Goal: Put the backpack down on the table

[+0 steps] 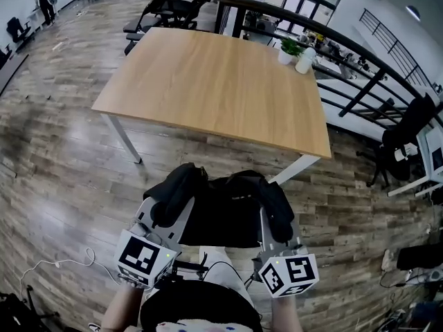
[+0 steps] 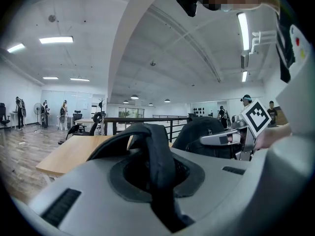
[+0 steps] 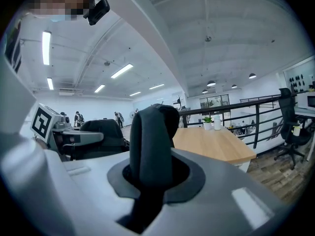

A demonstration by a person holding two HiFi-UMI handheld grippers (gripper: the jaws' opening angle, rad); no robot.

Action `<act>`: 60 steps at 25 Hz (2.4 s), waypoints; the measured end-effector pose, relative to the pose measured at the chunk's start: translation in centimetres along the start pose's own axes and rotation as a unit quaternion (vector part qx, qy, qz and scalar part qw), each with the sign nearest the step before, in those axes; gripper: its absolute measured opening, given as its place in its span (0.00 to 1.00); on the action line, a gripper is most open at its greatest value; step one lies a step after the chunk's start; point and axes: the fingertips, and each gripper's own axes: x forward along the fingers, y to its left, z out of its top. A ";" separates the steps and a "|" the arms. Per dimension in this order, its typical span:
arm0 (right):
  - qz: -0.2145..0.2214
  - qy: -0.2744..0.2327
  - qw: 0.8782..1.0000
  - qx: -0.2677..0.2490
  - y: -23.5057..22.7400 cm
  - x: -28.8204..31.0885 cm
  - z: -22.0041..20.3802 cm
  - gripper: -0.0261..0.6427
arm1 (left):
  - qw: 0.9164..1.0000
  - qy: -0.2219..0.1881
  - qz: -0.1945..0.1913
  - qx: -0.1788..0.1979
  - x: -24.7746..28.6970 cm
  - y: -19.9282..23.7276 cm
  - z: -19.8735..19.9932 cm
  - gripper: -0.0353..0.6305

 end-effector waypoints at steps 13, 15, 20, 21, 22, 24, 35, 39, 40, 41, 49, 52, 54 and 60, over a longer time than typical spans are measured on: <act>0.038 0.008 0.999 -0.004 -7.6 10.1 4.4 0.13 | 0.999 0.011 0.036 -0.005 10.5 4.2 3.1 0.12; 0.042 0.010 0.999 -0.003 -8.7 11.3 5.0 0.13 | 0.999 0.011 0.039 -0.003 12.0 4.6 3.7 0.12; 0.051 0.009 0.999 -0.008 -11.3 14.0 6.1 0.13 | 0.999 -0.001 0.050 -0.013 15.6 5.5 4.8 0.12; 0.053 0.009 0.999 -0.009 -11.8 14.4 6.3 0.13 | 0.999 -0.005 0.052 -0.017 16.2 5.5 5.1 0.12; 0.054 0.008 0.998 -0.010 -12.3 14.7 6.4 0.13 | 0.998 -0.008 0.052 -0.020 16.8 5.5 5.5 0.12; 0.055 0.007 0.998 -0.011 -13.2 15.2 6.8 0.13 | 0.998 -0.010 0.055 -0.023 17.7 5.5 5.9 0.12; 0.053 0.002 0.999 -0.007 -16.0 17.5 8.1 0.13 | 0.998 -0.011 0.058 -0.020 21.0 6.0 7.0 0.12; 0.051 -0.003 0.999 -0.005 -16.4 18.3 8.7 0.13 | 0.998 -0.011 0.057 -0.017 21.8 6.7 7.5 0.12; 0.050 -0.004 0.999 -0.004 -16.5 18.4 8.8 0.13 | 0.998 -0.012 0.055 -0.015 22.1 6.9 7.7 0.12; 0.049 -0.006 0.999 -0.003 -16.7 18.7 8.9 0.13 | 0.998 -0.013 0.054 -0.012 22.4 7.1 7.8 0.12; 0.035 -0.011 0.999 0.002 -17.8 22.9 10.4 0.13 | 0.999 -0.017 0.038 -0.003 25.8 10.5 9.2 0.12; 0.030 -0.012 0.999 0.001 -18.2 24.8 11.1 0.13 | 0.999 -0.020 0.032 -0.008 27.3 12.2 9.8 0.12; 0.025 -0.013 1.000 0.003 -18.6 26.4 11.6 0.13 | 0.999 -0.016 0.028 -0.003 28.4 13.5 10.0 0.12; 0.009 -0.014 1.000 0.004 -19.5 31.2 13.4 0.13 | 1.000 -0.006 0.012 0.011 32.1 17.7 11.2 0.12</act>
